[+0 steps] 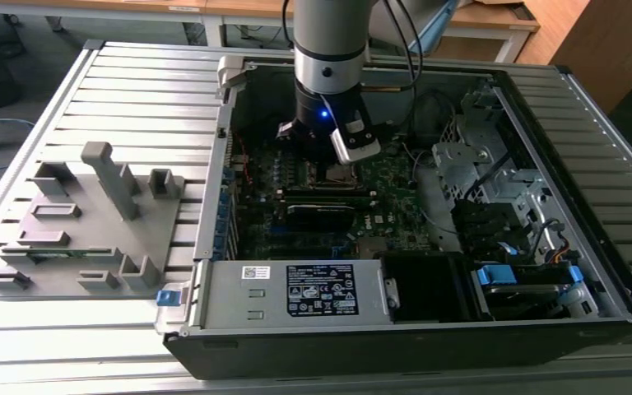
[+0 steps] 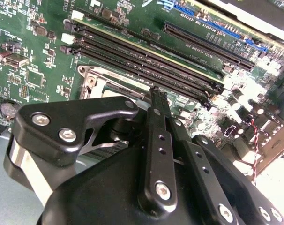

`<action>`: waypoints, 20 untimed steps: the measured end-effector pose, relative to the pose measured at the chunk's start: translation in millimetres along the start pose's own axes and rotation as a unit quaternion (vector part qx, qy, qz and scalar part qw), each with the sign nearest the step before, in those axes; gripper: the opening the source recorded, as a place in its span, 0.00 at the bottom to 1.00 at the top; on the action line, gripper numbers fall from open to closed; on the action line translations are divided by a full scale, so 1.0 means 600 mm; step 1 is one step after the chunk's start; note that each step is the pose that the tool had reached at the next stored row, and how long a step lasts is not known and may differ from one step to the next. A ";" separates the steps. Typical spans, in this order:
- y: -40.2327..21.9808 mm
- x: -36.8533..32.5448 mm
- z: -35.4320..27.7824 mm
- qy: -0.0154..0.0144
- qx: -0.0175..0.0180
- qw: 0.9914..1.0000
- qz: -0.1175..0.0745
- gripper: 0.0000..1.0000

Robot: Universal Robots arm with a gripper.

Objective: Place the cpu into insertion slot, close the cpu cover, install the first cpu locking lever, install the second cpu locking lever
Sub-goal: 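Install the second cpu locking lever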

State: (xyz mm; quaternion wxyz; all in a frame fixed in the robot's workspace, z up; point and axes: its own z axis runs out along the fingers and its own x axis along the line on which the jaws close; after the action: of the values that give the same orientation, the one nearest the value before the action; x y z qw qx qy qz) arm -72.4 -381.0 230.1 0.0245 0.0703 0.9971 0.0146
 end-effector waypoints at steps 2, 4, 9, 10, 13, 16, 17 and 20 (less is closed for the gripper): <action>0.000 0.000 0.001 0.000 0.000 1.000 0.000 0.11; 0.000 0.000 0.001 0.000 0.000 1.000 0.000 0.11; 0.000 0.000 0.001 0.000 0.000 1.000 0.000 0.11; 0.000 0.000 0.002 0.000 0.000 1.000 0.000 0.11; 0.000 0.001 0.003 0.000 0.000 1.000 0.000 0.11; 0.000 0.001 0.003 0.000 0.000 1.000 0.000 0.11; 0.000 0.001 0.003 0.000 0.000 1.000 0.000 0.11; 0.000 0.001 0.004 0.000 0.000 1.000 0.000 0.11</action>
State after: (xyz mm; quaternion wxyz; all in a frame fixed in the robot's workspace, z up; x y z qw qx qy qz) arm -72.6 -381.0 227.8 0.0244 0.0703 0.9971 0.0143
